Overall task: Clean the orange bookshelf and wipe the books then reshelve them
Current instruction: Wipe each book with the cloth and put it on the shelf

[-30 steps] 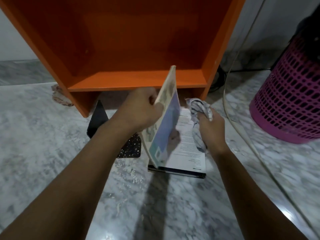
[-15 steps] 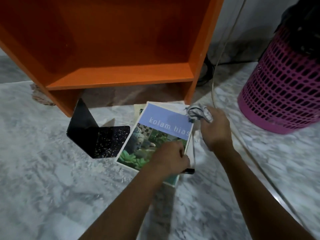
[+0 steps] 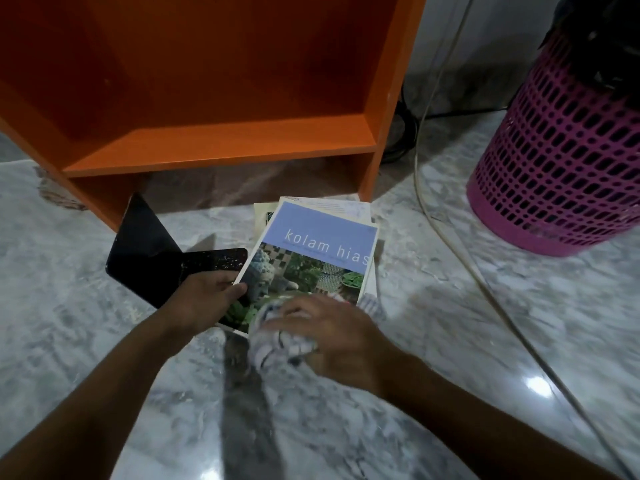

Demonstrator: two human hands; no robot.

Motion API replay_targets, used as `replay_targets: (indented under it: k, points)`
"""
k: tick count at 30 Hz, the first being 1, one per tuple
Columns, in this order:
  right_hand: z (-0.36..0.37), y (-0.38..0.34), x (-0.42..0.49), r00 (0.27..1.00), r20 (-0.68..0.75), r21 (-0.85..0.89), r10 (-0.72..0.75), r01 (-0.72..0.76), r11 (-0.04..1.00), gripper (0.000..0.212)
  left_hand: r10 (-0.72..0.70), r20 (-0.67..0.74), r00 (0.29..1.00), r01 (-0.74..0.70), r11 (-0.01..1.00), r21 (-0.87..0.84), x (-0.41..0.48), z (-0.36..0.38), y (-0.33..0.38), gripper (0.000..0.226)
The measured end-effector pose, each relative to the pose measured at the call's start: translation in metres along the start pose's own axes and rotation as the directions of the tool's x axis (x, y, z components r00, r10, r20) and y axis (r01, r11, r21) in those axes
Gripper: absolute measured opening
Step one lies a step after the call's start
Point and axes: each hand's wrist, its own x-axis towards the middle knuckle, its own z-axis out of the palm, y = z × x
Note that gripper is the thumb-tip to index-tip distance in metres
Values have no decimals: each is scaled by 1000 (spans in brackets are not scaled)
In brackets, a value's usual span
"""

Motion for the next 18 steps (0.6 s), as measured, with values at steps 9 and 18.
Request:
replay_targets:
  k: [9,18]
  points:
    - [-59,96,38,717,-440,-55,540,-622,781,64,-13,10,1000,14,998,-59,7,-3,-10,15]
    - [-2,24,72,988,57,-264,-144,154,952,56,-10,1,1000,10,993,-118,6,-2,-13,23]
